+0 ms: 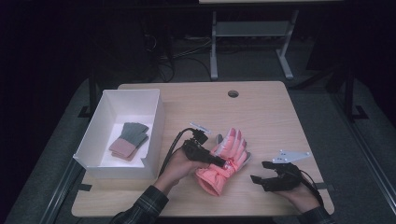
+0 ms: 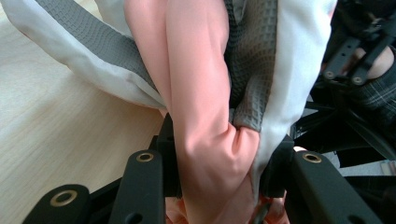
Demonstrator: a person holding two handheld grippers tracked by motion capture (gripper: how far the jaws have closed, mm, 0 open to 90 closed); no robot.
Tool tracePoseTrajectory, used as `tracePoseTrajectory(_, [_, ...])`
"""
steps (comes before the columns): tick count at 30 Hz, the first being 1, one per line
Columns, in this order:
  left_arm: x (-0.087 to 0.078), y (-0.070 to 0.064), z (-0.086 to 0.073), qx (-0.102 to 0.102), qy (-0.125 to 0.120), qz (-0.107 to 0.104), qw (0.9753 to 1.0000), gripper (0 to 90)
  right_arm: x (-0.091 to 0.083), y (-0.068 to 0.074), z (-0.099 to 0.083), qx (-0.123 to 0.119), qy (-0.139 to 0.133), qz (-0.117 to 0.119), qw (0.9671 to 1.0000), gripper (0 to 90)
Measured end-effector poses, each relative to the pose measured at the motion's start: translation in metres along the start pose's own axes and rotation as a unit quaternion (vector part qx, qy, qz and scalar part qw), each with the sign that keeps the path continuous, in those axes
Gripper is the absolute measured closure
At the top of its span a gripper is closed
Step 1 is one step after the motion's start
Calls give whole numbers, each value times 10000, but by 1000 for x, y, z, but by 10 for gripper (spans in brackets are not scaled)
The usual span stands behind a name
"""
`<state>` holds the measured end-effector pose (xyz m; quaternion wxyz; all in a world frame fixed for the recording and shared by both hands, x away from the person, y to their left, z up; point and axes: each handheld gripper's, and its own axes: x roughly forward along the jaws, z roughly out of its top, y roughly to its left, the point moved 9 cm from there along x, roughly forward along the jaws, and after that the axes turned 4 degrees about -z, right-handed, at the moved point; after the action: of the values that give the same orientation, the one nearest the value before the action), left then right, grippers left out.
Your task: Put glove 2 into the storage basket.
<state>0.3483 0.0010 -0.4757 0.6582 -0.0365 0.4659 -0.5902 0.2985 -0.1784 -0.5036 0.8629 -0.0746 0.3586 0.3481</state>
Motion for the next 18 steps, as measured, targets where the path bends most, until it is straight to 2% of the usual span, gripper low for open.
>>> tracePoseTrajectory(6, [-18, -4, 8, 37, -37, 220, 9997, 603, 1, -10, -12, 2, 76, -386, 9992, 137])
tracePoseTrajectory(12, [-45, -13, 21, 137, -113, 409, 9990, 602, -2, -14, -15, 107, -5, -457, 9989, 133])
tracePoseTrajectory(18, [-69, -21, 30, 167, -195, 524, 9983, 599, -1, -17, -16, 11, -66, -547, 9985, 118])
